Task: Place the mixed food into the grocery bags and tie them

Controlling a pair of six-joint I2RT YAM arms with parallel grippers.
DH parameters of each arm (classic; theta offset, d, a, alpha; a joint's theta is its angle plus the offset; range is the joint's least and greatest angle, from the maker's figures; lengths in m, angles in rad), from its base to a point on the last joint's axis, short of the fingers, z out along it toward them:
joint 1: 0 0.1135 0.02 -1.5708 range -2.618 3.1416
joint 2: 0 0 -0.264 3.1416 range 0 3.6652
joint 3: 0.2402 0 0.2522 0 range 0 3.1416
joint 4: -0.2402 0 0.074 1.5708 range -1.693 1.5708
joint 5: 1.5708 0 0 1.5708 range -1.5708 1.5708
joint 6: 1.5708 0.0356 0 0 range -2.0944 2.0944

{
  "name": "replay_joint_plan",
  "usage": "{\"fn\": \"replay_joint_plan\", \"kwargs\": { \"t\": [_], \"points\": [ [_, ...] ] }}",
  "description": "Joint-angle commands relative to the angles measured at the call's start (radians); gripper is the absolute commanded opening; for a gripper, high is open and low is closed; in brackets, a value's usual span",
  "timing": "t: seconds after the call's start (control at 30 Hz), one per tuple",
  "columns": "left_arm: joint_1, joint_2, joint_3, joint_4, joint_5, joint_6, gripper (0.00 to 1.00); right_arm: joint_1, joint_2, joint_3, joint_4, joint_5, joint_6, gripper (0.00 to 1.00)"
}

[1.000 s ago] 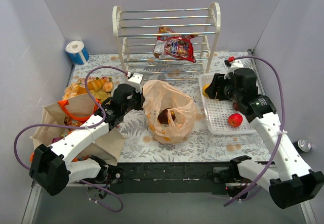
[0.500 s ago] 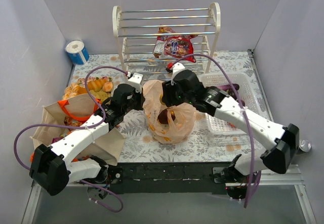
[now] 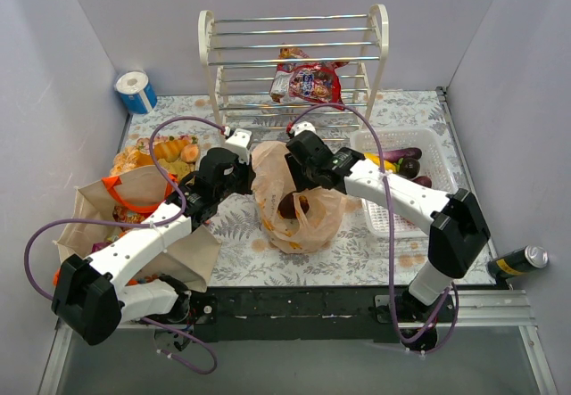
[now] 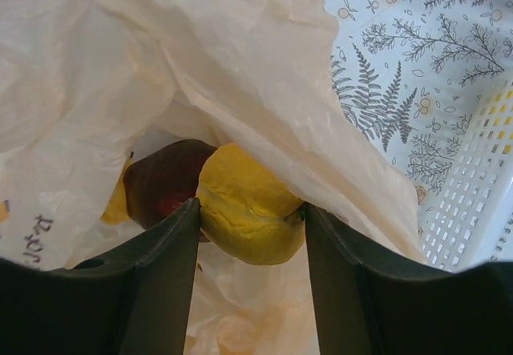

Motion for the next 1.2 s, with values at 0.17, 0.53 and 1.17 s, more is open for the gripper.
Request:
{"fn": "replay_joint_plan", "kwargs": {
  "t": [0.17, 0.53, 1.17],
  "points": [
    [0.005, -0.034, 0.010, 0.003, -0.038, 0.015, 0.00, -0.057, 0.074, 0.122, -0.042, -0.048, 0.012, 0.83],
    [0.005, -0.048, -0.011, 0.021, -0.037, 0.010, 0.00, -0.044, -0.130, 0.049, 0.030, -0.230, -0.014, 0.79],
    [0.005, -0.004, 0.010, 0.020, 0.036, -0.005, 0.00, -0.736, -0.208, 0.067, -0.138, -0.381, -0.116, 0.84]
  ]
}}
